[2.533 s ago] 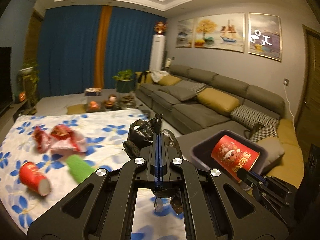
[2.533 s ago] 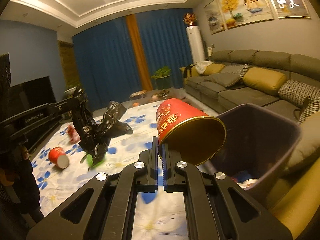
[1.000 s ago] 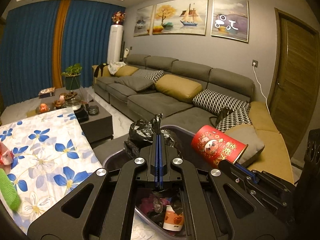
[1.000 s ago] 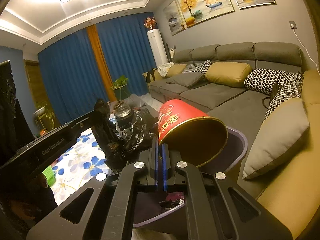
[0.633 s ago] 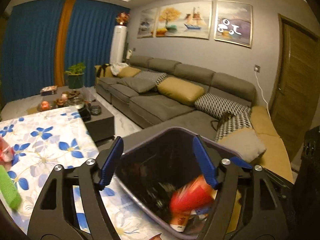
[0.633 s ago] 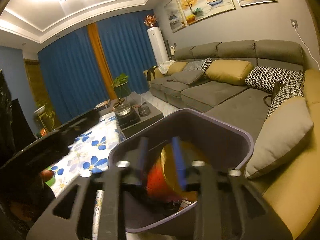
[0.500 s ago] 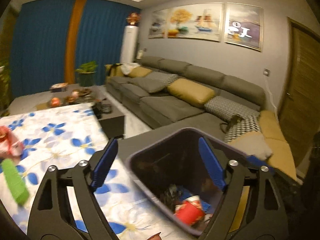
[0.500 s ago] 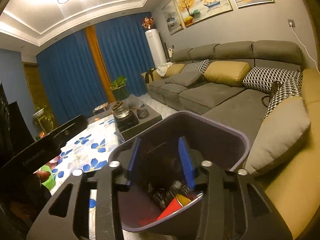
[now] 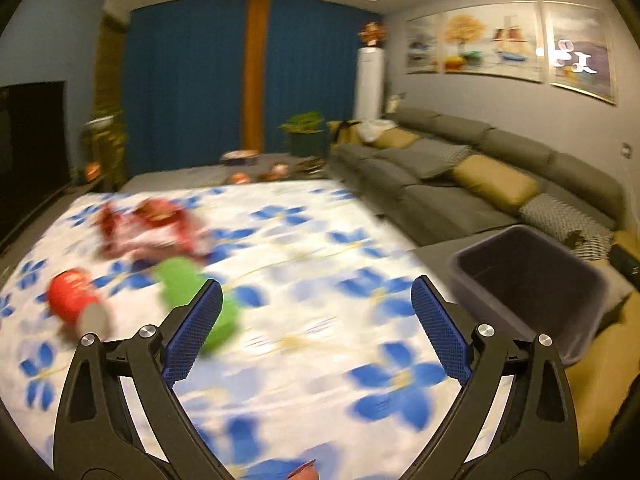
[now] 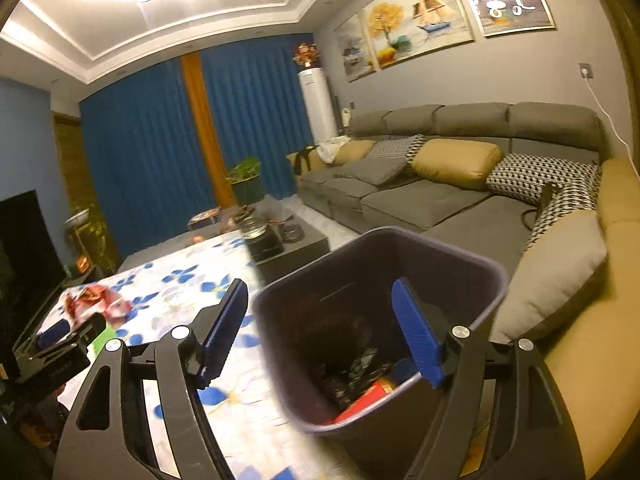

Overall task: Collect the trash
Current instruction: 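Move both tools back over the remaining trash on the bed, then grasp the green foam mesh sleeve with the right tool, then grasp the large red paper cup with the left tool while the right tool holds the mesh, then carry the red cup and green mesh over the grey bin with both tools, then open both tools to drop the cup and mesh into the bin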

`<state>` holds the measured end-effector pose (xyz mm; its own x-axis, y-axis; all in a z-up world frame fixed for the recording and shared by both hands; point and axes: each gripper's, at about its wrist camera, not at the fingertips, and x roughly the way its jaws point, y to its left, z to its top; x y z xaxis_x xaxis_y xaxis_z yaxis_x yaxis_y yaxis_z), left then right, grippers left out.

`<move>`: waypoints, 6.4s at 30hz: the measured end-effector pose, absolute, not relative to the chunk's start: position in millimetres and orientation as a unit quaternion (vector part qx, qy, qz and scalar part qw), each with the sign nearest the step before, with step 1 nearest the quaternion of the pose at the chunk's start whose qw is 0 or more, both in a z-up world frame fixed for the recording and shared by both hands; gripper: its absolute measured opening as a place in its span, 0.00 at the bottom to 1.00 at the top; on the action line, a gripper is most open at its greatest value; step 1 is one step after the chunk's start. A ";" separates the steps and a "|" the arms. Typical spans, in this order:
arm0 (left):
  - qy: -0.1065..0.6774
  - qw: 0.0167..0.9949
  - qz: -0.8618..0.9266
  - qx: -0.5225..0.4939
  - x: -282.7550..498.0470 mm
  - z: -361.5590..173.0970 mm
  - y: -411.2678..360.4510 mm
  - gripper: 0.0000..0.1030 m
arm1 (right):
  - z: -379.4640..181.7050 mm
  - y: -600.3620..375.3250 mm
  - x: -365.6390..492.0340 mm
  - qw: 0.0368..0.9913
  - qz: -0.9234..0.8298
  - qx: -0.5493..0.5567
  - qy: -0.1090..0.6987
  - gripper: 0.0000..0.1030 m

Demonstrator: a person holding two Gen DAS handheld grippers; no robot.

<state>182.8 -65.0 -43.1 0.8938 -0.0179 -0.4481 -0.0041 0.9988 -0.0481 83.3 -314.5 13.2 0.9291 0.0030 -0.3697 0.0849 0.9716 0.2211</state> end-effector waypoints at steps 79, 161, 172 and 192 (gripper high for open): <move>0.335 0.908 0.213 -0.134 215.3 -80.6 151.0 0.91 | -51.8 -42.7 188.9 0.927 0.195 0.000 0.321 0.14; 0.251 0.959 -0.131 0.004 184.1 -13.1 -136.9 0.63 | 9.9 -293.1 109.2 0.971 0.016 0.106 0.213 0.14; 0.244 0.948 -0.205 0.026 205.4 -14.7 -207.0 0.63 | 4.5 -335.1 112.4 0.970 -0.037 0.125 0.206 0.14; 0.265 0.928 -0.261 0.035 236.0 -37.6 -258.1 0.64 | -2.1 -370.4 121.4 0.964 -0.068 0.149 0.208 0.16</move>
<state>236.0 -258.1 -37.6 0.7234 -0.4654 -0.5100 0.5025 0.8615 -0.0733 121.4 -370.4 -2.1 0.9042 -0.0696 -0.4214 0.1931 0.9466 0.2581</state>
